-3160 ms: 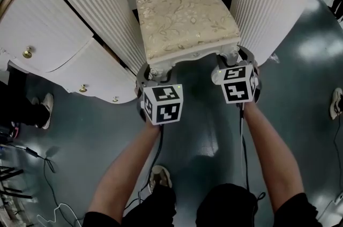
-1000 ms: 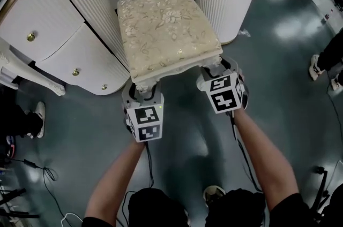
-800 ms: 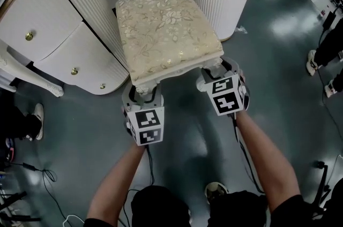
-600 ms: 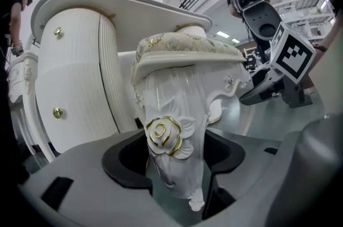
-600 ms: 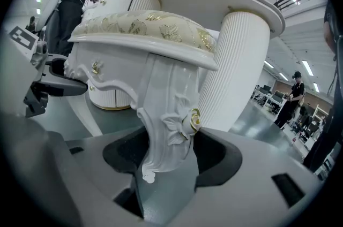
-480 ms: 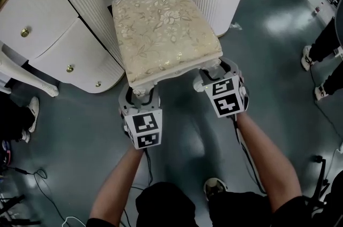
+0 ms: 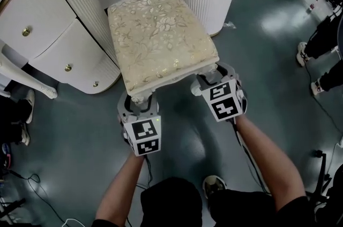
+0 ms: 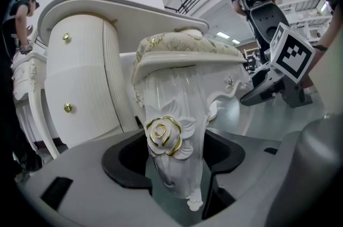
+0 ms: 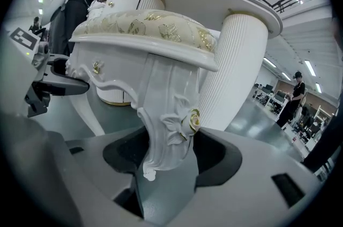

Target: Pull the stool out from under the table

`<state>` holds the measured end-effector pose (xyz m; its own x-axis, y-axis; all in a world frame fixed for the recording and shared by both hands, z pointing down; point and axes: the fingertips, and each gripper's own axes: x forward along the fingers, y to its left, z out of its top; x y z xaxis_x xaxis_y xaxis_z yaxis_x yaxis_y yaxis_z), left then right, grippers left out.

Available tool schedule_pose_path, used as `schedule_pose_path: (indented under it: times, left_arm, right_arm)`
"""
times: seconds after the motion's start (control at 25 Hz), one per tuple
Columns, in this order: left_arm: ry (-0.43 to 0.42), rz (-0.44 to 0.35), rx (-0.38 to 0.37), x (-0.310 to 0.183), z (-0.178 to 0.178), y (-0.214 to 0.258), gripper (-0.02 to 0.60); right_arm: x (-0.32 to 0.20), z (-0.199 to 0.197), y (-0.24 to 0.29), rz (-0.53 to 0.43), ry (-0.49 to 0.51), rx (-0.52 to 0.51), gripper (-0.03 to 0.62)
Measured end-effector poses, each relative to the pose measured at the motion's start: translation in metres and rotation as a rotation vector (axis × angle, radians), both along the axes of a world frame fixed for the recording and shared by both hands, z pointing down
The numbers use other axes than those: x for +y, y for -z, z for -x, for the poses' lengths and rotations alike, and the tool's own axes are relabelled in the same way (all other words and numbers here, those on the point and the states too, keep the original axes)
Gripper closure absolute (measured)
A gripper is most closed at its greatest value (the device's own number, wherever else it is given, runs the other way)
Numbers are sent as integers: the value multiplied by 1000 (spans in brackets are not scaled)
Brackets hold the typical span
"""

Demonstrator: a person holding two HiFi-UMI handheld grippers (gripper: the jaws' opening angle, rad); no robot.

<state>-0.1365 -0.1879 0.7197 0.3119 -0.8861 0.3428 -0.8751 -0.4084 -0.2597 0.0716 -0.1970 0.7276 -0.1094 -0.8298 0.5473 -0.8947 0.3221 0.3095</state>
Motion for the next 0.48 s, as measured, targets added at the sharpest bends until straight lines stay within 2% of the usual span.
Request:
schedule_pose_path:
  times: [0.12, 0.32, 0.48]
  left_arm:
    - [22, 6, 6, -3, -1, -6, 295]
    - [42, -37, -16, -7, -2, -9, 295]
    - [42, -13, -24, -1, -4, -3, 293]
  right_arm:
    - [-7, -1, -6, 10, 13, 2, 333]
    - [-20, -1, -11, -39, 54, -3, 335]
    - [-10, -3, -3, -25, 44, -6, 335]
